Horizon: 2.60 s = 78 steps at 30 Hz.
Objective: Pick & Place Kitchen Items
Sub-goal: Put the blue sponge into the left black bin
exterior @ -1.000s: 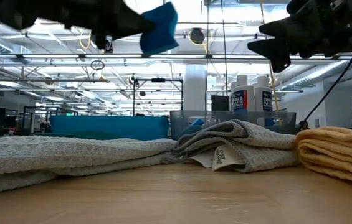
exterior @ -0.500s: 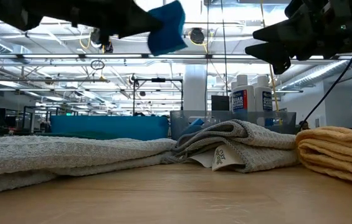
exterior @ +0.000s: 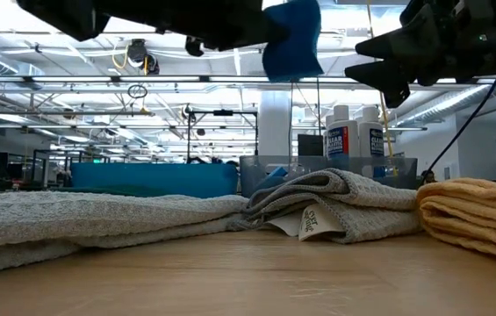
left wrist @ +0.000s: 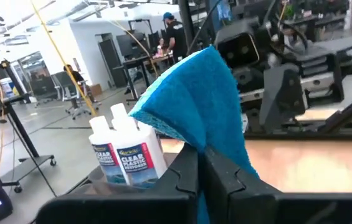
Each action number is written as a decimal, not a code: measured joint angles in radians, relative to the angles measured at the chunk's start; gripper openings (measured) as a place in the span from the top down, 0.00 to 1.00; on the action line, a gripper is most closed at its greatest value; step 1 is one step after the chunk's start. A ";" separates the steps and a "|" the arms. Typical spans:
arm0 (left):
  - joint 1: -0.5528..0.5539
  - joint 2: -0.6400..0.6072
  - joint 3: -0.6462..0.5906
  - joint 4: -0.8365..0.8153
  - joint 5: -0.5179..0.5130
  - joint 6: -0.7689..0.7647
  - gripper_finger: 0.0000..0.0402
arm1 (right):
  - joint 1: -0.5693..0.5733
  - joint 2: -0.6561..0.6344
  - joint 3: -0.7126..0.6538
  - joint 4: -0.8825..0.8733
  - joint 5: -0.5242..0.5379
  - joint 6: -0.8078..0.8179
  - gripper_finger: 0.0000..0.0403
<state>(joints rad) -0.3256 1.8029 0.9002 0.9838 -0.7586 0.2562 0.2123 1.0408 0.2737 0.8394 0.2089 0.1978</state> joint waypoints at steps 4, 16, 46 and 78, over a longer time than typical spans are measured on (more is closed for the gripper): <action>0.007 0.019 0.041 -0.061 0.002 -0.005 0.98 | 0.012 0.056 0.000 0.079 0.000 0.000 0.51; 0.018 0.021 0.055 -0.106 0.034 -0.049 0.99 | 0.027 0.306 0.052 0.274 0.004 -0.019 0.51; 0.015 0.021 0.054 -0.150 0.039 -0.079 0.98 | 0.027 0.476 0.191 0.287 0.053 -0.064 0.98; 0.046 -0.027 0.097 -0.339 0.059 -0.313 0.81 | 0.027 0.257 0.190 -0.097 0.023 -0.134 1.00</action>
<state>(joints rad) -0.2796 1.7756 0.9975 0.6448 -0.6998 -0.0570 0.2398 1.2982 0.4636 0.7422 0.2316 0.0634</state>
